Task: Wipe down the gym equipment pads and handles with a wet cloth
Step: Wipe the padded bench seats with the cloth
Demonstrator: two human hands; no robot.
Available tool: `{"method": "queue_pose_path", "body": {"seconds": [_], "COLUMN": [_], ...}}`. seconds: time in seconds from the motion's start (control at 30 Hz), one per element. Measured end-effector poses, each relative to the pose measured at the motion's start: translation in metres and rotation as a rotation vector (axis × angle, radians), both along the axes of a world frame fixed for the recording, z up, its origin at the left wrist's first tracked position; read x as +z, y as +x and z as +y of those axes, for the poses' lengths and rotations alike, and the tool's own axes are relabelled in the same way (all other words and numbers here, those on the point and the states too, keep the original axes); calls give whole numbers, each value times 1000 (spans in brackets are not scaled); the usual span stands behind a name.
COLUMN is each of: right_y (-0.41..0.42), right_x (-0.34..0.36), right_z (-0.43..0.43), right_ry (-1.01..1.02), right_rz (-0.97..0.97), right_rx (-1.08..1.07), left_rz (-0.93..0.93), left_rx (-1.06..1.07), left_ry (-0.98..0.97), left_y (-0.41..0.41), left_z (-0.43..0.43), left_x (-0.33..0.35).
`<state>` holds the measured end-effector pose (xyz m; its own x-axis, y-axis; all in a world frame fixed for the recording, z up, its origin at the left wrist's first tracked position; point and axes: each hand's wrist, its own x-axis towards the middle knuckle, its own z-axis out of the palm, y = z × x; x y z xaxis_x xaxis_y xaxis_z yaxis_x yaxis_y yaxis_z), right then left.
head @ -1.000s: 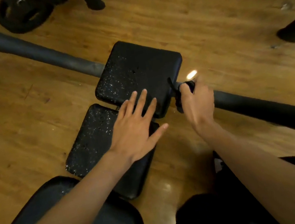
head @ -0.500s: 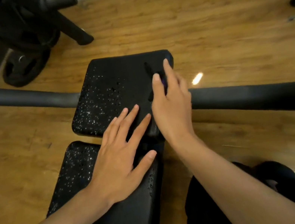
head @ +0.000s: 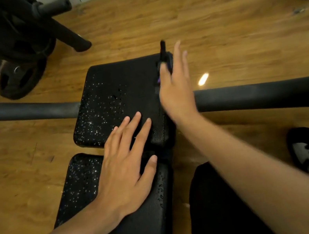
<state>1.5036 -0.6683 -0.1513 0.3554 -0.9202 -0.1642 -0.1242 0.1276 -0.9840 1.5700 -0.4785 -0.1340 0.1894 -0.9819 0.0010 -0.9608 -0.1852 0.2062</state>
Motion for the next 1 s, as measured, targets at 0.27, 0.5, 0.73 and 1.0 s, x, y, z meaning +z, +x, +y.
{"method": "queue_pose_path", "body": {"seconds": [0.27,0.5,0.73,1.0], "right_y": [-32,10,-30,7], "right_x": [-1,-11,-10,-18], "right_z": [92,-28,106,-17], "right_ry": [71,-3,-43,-23], "right_rz": [-91,-43,-101,-75], "right_rx": [29,80,1,56], "left_rz": [7,3,17,-7], "left_rx": [12,21,29,44], "left_ry": [24,8,15,8], "left_y": [0,-1,-2,-3], "left_z": [1,-2,0,-3], "left_x": [0,1,2,2]}}
